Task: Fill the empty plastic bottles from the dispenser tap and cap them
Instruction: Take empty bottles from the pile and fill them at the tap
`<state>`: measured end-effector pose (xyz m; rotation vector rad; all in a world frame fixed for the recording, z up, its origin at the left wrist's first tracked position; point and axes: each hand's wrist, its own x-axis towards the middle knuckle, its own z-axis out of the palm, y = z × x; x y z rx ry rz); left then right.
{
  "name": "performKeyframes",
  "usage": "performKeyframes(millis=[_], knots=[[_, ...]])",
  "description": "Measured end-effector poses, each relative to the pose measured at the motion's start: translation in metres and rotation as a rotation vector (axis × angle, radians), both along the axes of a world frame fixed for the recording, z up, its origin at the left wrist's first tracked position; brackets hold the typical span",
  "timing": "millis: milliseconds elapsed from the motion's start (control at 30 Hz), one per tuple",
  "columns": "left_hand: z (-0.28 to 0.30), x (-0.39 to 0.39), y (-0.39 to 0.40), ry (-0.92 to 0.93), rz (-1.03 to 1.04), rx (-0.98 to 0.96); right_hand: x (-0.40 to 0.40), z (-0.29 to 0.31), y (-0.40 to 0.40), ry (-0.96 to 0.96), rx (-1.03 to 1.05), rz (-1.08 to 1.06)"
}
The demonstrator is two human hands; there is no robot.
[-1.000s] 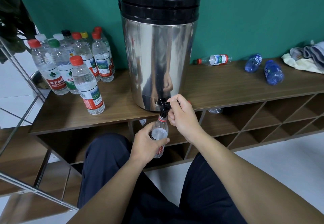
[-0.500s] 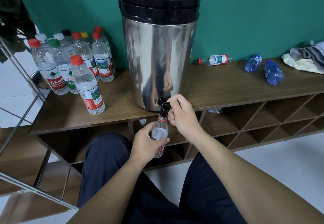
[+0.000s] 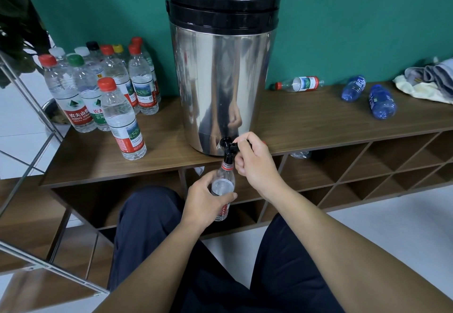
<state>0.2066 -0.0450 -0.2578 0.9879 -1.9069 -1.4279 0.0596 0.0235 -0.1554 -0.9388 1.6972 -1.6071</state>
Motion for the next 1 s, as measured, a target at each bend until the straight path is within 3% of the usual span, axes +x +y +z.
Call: performKeyframes(millis=[1000], knots=[[0.0020, -0.0009, 0.0010, -0.050, 0.014, -0.002, -0.0008, 0.0020, 0.0011, -0.010, -0.001, 0.019]])
